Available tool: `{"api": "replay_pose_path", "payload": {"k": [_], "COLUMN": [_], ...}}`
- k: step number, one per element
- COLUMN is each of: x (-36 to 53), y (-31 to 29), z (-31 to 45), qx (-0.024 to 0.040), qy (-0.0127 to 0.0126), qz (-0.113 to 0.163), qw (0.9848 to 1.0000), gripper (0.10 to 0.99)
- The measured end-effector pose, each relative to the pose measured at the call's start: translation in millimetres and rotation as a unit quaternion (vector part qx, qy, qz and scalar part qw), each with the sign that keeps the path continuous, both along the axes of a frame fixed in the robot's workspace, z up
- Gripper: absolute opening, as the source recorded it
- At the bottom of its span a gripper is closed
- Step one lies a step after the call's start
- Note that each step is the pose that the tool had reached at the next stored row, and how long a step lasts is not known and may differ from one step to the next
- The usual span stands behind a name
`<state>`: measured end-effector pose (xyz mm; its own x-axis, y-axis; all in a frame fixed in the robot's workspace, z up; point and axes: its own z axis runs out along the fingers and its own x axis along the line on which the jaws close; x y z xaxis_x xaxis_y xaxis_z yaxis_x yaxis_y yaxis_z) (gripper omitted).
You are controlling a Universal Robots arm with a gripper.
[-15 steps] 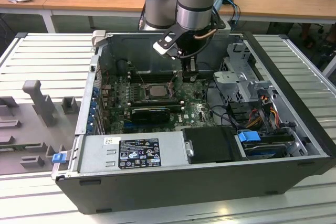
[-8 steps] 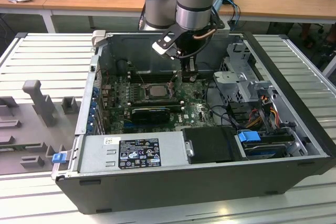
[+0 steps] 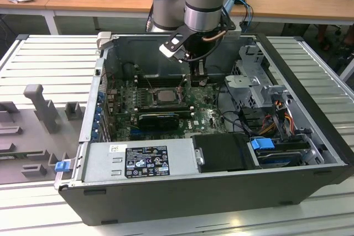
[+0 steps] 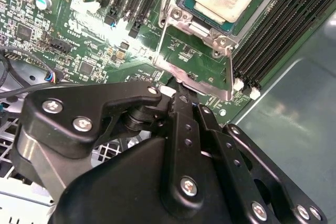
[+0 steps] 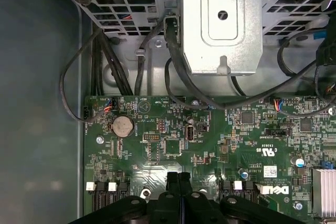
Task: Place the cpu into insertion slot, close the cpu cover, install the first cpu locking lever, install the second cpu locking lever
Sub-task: 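Close the cpu cover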
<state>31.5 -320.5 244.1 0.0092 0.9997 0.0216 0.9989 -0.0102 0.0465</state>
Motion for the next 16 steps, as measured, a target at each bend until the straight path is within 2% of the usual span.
{"api": "replay_pose_path", "payload": {"k": [16], "x": [-2.4], "y": [0.0], "z": [0.0], "qx": [0.0], "qy": [0.0], "qz": [0.0], "qw": [1.0], "gripper": [0.106]}}
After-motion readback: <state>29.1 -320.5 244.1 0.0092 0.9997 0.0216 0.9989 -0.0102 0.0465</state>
